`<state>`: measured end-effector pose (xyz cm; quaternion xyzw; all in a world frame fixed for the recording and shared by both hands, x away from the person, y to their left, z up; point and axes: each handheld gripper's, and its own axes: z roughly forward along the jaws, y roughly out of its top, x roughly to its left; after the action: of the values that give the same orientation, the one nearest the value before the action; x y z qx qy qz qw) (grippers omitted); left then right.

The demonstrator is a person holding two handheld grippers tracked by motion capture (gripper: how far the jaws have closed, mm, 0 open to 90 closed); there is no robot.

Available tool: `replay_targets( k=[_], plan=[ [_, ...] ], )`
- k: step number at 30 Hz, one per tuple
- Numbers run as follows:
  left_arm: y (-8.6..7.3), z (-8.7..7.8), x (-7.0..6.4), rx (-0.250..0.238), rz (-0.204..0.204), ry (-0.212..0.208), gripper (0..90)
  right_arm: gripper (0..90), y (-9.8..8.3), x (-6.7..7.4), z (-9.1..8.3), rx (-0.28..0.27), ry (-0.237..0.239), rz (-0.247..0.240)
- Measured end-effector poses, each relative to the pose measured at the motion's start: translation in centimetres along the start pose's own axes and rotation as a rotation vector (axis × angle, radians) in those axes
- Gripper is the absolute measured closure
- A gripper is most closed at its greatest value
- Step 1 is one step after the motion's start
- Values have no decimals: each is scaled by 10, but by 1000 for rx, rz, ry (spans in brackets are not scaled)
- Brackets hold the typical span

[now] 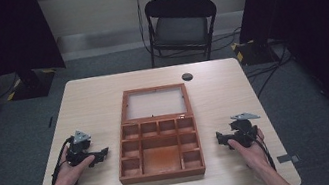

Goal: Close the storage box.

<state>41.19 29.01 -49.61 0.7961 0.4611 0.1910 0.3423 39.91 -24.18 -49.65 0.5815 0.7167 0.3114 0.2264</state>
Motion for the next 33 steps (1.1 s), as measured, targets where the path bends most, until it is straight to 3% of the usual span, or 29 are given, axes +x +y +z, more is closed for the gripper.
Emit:
replay_targets(
  k=[1, 4, 8, 11, 12, 13, 15, 16, 17, 18, 21, 22, 23, 26, 33],
  plan=[
    [0, 0, 0, 0, 0, 0, 158, 162, 1, 0, -1, -8, 5, -3],
    [3, -1, 2, -3, -18, 14, 158, 140, 3, 1, -2, 4, 45, 31],
    [11, -7, 2, -32, -29, 23, 165, 141, 5, 3, -2, 14, 67, 7],
    [17, -9, -2, -34, -5, 36, 171, 142, 8, 3, -4, 0, 69, 18],
    [23, -11, -8, -69, -6, 13, 171, 157, 12, 2, -5, -7, 72, 36],
    [23, -11, -8, -69, -6, 13, 172, 157, 12, 2, -5, -7, 72, 36],
    [28, -11, -12, -63, 18, -3, 172, 192, 21, 1, -6, -31, 80, 46],
    [35, -9, -15, -48, 39, -38, 172, 192, 25, 2, -6, -43, 86, 45],
    [35, -9, -15, -48, 39, -38, 172, 193, 29, 2, -5, -47, 87, 40],
    [43, -10, -17, -87, 17, -43, 172, 190, 33, 4, -4, -50, 87, 37],
    [53, -8, -18, -78, 17, -53, 168, 185, 42, 6, -3, -64, 104, 36],
    [62, -7, -20, -81, -2, -57, 169, 194, 52, 9, 0, -69, 130, 26],
    [62, -7, -20, -81, -2, -57, 168, 194, 52, 9, 0, -69, 130, 26],
    [82, -4, -24, -104, 14, -66, 169, 201, 71, 15, 5, -87, 153, -10],
    [107, 7, -15, -115, 9, -71, 168, 188, 103, 26, 14, -85, 197, -40]
  ],
)
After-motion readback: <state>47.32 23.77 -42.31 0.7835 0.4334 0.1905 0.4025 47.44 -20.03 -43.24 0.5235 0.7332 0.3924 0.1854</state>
